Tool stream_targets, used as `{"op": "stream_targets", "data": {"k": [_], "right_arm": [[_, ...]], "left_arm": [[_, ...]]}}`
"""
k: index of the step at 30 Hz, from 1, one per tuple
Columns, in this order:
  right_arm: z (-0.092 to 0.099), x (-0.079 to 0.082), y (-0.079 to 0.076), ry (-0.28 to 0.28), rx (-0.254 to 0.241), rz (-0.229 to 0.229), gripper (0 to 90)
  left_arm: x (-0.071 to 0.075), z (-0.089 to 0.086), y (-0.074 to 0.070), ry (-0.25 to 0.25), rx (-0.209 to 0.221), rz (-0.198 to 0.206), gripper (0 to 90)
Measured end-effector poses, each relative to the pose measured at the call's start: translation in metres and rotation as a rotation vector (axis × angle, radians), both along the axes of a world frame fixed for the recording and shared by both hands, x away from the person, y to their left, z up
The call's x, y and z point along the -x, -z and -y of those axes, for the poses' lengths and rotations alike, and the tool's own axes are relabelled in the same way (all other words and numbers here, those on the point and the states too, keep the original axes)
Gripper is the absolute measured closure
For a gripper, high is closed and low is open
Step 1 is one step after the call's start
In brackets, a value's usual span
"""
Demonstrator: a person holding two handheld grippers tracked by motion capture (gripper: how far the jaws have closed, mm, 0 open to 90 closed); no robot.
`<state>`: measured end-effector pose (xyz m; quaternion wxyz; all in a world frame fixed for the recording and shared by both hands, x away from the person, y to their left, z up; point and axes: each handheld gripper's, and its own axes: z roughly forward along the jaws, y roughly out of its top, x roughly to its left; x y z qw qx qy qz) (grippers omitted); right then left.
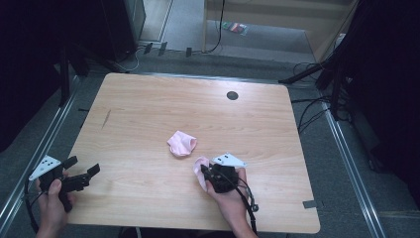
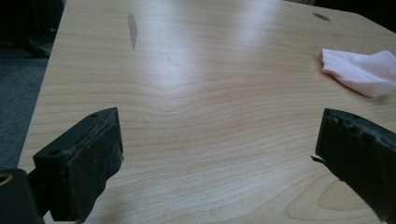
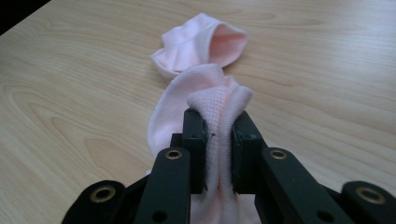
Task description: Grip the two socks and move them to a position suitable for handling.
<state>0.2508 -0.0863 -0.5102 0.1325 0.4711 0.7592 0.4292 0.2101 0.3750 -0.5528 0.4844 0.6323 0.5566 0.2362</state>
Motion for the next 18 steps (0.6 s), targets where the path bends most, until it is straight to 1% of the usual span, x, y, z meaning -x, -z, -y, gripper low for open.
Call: {"op": "stream_targets", "data": {"k": [1, 4, 5, 6, 8, 10, 11, 12, 14, 15, 17, 18], "right_arm": [[-0.003, 0.001, 0.001, -0.004, -0.023, 0.002, 71.4], [-0.006, 0.000, 0.000, -0.014, -0.076, 0.013, 48.3], [-0.005, 0.000, -0.001, -0.014, -0.083, 0.016, 43.0], [-0.004, 0.001, -0.002, -0.012, -0.082, 0.018, 40.5], [0.000, 0.002, -0.004, -0.013, -0.076, 0.024, 38.8], [0.004, 0.004, -0.003, -0.005, -0.068, 0.019, 38.6], [0.010, 0.006, -0.001, -0.006, -0.084, -0.003, 39.1], [0.010, 0.006, -0.001, -0.006, -0.084, -0.003, 39.1], [0.014, 0.009, 0.000, 0.000, -0.077, -0.006, 39.6], [0.016, 0.011, 0.002, 0.001, -0.076, -0.003, 39.9], [0.022, 0.014, 0.001, -0.004, -0.081, -0.013, 40.8], [0.022, 0.014, 0.001, -0.004, -0.081, -0.013, 40.8]], "left_arm": [[0.000, 0.000, 0.000, -0.001, -0.004, -0.001, 1.1], [0.000, 0.000, 0.000, -0.001, -0.004, 0.002, 1.1], [0.000, 0.000, 0.000, -0.002, -0.002, 0.000, 1.1], [0.000, 0.000, 0.000, -0.002, 0.000, 0.000, 1.1], [0.000, 0.000, 0.000, -0.005, 0.001, 0.001, 1.1], [0.000, 0.000, 0.000, -0.025, 0.001, 0.002, 1.1], [0.000, 0.001, -0.001, -0.038, -0.016, 0.006, 1.1], [0.000, 0.001, -0.001, -0.038, -0.016, 0.006, 1.1], [0.000, 0.003, -0.003, -0.042, -0.049, 0.002, 1.1], [0.001, 0.004, -0.004, -0.044, -0.057, 0.005, 1.1], [0.003, 0.009, -0.012, -0.071, -0.086, 0.013, 1.4], [0.004, 0.012, -0.017, -0.085, -0.092, 0.023, 1.4]]}}
